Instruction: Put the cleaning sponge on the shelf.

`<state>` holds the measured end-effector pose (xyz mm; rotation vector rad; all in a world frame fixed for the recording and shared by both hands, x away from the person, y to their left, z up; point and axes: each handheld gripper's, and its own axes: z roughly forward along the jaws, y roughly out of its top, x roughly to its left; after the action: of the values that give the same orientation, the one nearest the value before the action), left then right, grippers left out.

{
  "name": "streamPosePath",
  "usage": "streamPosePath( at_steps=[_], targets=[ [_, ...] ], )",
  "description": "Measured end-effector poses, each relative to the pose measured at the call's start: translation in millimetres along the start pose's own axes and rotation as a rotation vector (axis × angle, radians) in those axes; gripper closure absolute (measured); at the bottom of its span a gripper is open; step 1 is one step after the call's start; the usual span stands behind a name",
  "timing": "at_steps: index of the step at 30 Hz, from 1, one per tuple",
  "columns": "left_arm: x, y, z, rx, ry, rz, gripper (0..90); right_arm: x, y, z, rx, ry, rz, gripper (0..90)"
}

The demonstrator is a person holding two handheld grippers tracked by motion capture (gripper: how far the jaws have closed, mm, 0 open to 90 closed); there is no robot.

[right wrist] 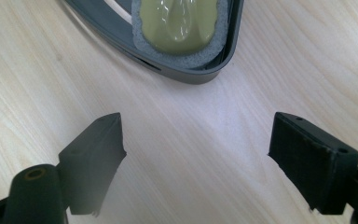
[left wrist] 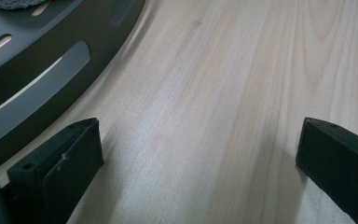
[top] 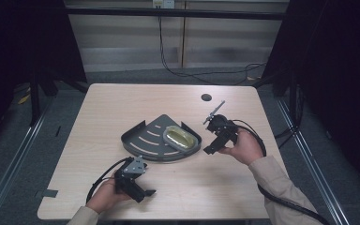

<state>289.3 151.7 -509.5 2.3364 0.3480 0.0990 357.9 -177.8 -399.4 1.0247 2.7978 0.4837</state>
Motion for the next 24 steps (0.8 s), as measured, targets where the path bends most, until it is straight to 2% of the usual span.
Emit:
streamPosePath(
  at_steps=[24],
  targets=[
    [-0.2, -0.1, 0.0, 0.001, -0.002, -0.003, 0.0, -0.3, -33.4, -2.2, 0.009, -0.007, 0.001, 16.5]
  ],
)
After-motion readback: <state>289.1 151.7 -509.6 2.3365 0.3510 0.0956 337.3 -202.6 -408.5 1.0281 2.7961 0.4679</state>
